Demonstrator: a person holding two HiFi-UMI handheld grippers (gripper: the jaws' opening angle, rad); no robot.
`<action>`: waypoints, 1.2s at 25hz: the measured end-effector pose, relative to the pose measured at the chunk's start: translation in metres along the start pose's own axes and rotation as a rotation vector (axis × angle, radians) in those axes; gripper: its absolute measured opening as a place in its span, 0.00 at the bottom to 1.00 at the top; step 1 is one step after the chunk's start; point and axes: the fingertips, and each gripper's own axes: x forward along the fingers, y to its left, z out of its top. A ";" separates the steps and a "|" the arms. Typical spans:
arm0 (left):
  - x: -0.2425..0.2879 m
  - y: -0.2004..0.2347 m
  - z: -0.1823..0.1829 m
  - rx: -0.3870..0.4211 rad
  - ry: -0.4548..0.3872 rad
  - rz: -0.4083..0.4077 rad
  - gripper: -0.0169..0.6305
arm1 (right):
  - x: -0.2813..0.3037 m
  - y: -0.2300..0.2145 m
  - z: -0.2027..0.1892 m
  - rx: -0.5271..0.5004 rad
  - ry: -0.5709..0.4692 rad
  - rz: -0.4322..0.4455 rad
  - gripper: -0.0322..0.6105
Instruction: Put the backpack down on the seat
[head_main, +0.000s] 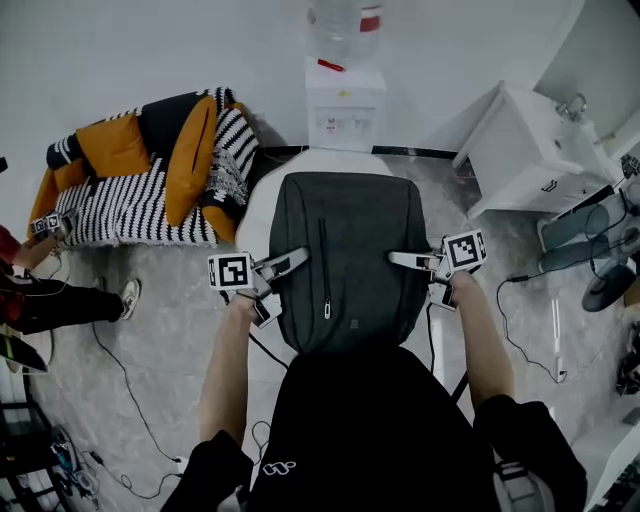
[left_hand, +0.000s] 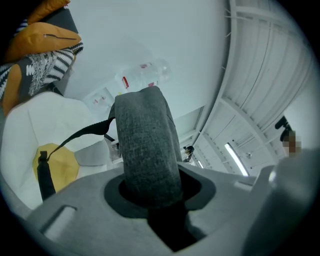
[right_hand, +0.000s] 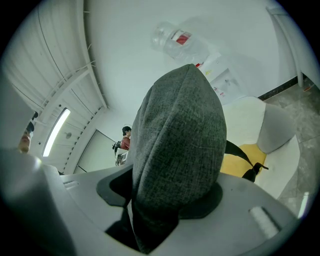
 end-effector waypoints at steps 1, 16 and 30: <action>0.001 0.004 0.002 0.011 0.003 0.001 0.23 | -0.003 -0.007 0.001 0.003 0.003 -0.032 0.43; 0.023 0.028 0.021 -0.084 -0.013 -0.022 0.26 | 0.001 -0.031 0.025 0.059 -0.007 0.003 0.42; 0.028 0.060 0.037 -0.177 -0.081 -0.041 0.28 | 0.011 -0.068 0.045 0.041 -0.011 -0.135 0.43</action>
